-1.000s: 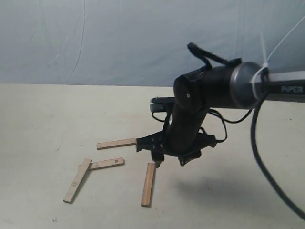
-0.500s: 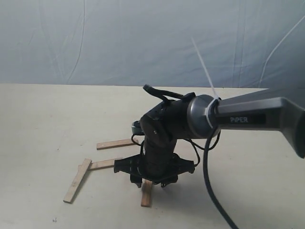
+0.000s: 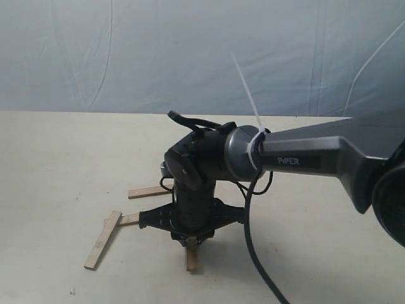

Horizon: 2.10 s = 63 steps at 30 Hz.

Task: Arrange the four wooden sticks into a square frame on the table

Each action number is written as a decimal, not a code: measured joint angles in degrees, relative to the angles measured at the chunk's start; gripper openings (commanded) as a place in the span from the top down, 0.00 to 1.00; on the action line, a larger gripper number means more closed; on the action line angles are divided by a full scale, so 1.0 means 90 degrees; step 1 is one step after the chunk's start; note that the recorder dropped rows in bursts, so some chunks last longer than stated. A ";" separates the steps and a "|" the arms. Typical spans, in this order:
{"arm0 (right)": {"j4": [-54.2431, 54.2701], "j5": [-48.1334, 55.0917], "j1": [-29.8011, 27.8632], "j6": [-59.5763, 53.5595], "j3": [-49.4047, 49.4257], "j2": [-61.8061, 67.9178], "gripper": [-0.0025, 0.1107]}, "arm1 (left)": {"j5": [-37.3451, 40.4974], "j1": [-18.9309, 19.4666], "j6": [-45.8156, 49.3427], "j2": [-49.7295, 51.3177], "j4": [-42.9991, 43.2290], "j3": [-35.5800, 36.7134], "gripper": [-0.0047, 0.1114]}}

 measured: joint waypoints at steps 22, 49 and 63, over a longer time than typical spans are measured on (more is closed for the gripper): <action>0.0111 -0.0448 0.0354 0.0409 -0.0968 0.0488 0.99 | 0.0000 0.0000 -0.0024 0.0000 0.0000 0.0000 0.96; -0.0642 0.0579 -0.0269 -0.0964 -0.1734 0.0115 0.99 | 0.0029 0.0000 -0.0095 0.0000 0.0000 0.0000 0.96; -0.0643 0.0471 -0.0756 -0.2127 -0.3389 0.1364 0.99 | 0.0041 0.0000 -0.0141 0.0000 0.0000 0.0000 0.96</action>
